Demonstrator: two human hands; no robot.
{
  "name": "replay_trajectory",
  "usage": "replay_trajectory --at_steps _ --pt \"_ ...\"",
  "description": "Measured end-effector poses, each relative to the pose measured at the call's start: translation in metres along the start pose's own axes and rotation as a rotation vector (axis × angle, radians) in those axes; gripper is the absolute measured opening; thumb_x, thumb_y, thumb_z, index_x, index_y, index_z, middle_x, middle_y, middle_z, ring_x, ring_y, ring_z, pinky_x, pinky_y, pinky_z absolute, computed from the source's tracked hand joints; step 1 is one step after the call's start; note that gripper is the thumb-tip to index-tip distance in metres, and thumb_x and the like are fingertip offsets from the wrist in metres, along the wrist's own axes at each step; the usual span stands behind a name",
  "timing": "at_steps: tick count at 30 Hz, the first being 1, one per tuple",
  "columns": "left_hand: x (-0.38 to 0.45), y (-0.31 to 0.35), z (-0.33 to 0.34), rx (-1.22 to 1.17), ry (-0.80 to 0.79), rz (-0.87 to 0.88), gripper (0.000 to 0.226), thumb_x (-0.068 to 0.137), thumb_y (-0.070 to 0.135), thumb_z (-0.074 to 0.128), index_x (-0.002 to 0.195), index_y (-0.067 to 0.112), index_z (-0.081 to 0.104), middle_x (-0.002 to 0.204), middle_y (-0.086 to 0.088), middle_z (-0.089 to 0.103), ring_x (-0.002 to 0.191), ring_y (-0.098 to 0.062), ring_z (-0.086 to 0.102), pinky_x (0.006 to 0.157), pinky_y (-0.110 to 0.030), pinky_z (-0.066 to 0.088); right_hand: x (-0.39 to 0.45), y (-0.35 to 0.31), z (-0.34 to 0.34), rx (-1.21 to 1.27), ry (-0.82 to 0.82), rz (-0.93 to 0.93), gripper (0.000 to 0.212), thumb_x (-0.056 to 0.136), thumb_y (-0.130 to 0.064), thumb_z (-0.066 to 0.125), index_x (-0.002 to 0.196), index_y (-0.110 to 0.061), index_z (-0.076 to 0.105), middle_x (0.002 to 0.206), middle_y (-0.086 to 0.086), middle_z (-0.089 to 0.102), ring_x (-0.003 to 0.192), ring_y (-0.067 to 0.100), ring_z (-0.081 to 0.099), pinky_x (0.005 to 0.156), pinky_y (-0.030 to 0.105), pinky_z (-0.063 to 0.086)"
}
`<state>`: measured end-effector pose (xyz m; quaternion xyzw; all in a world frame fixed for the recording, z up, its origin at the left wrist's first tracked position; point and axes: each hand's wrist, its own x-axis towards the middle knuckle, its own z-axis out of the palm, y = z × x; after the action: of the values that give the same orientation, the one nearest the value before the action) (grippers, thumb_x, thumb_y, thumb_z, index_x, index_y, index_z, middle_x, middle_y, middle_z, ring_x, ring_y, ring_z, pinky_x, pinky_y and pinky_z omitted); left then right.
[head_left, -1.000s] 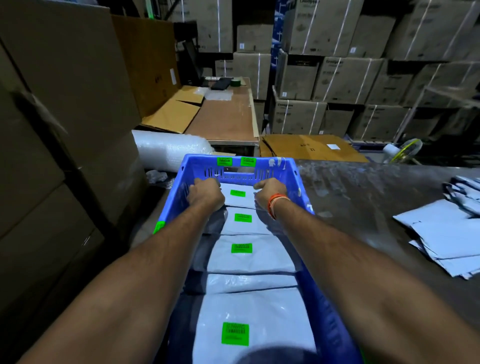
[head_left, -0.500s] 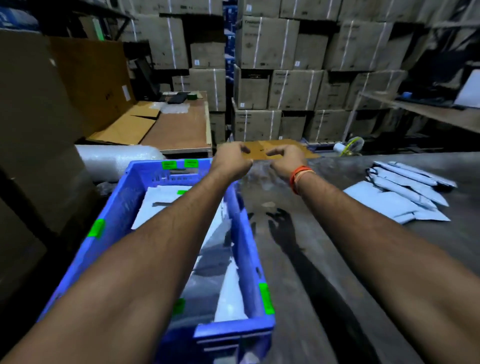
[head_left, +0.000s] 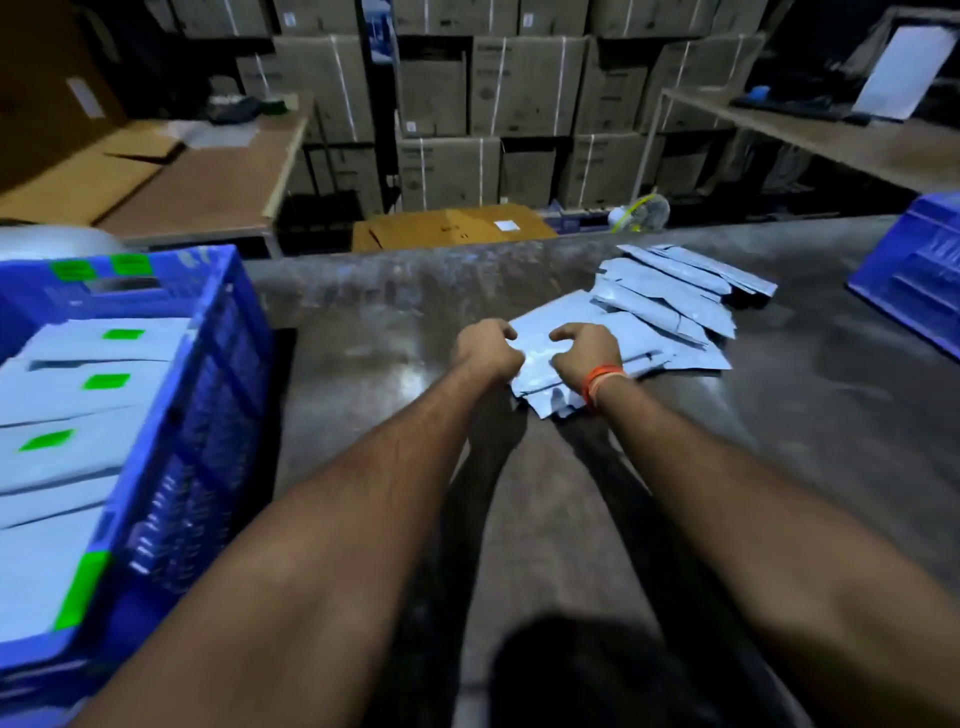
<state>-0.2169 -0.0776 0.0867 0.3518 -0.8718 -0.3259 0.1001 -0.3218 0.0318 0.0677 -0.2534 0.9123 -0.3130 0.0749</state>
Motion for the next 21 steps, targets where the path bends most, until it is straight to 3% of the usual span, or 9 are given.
replay_trajectory --at_steps 5,9,13,17,21 --pt "0.017 0.010 0.061 -0.155 0.004 -0.223 0.043 0.082 0.019 0.069 0.124 0.027 0.064 0.130 -0.008 0.063 0.114 -0.025 0.064 0.098 -0.031 0.052 0.013 0.054 0.001 -0.119 -0.005 -0.047 0.041 0.088 -0.016 0.062 0.128 -0.025 0.065 0.135 0.013 0.050 0.122 0.033 0.052 0.105 0.035 0.046" --pt "0.027 0.006 0.082 -0.353 0.013 -0.386 0.018 0.085 0.010 0.070 0.095 0.020 0.059 0.119 -0.008 0.062 0.108 -0.026 0.062 0.096 -0.037 0.055 0.021 0.069 -0.001 -0.239 -0.089 -0.117 0.052 0.086 -0.011 0.058 0.135 -0.028 0.058 0.143 0.011 0.038 0.128 0.033 0.039 0.106 0.035 0.040" --pt "0.024 0.007 0.092 -0.697 0.060 -0.500 0.035 0.083 -0.009 0.063 0.107 0.016 0.059 0.113 -0.015 0.063 0.089 -0.029 0.061 0.062 -0.033 0.054 0.021 0.076 -0.001 -0.267 -0.131 -0.143 0.053 0.079 -0.006 0.057 0.128 -0.028 0.060 0.142 0.011 0.037 0.126 0.035 0.037 0.102 0.036 0.042" --pt "0.023 0.005 0.091 -0.814 0.200 -0.532 0.025 0.082 -0.006 0.060 0.089 0.017 0.069 0.093 -0.012 0.069 0.060 -0.020 0.053 0.079 -0.038 0.056 0.018 0.077 -0.003 -0.276 -0.134 -0.179 0.058 0.080 -0.010 0.059 0.134 -0.030 0.054 0.142 0.010 0.037 0.127 0.034 0.034 0.104 0.038 0.040" --pt "0.013 0.012 0.071 -0.878 0.286 -0.501 0.024 0.071 -0.001 0.063 0.073 0.020 0.075 0.069 -0.006 0.070 0.054 -0.018 0.053 0.062 -0.023 0.045 0.004 0.069 -0.003 -0.393 -0.039 -0.303 0.076 0.079 -0.022 0.071 0.148 -0.031 0.038 0.153 0.007 0.029 0.139 0.031 0.023 0.109 0.044 0.030"
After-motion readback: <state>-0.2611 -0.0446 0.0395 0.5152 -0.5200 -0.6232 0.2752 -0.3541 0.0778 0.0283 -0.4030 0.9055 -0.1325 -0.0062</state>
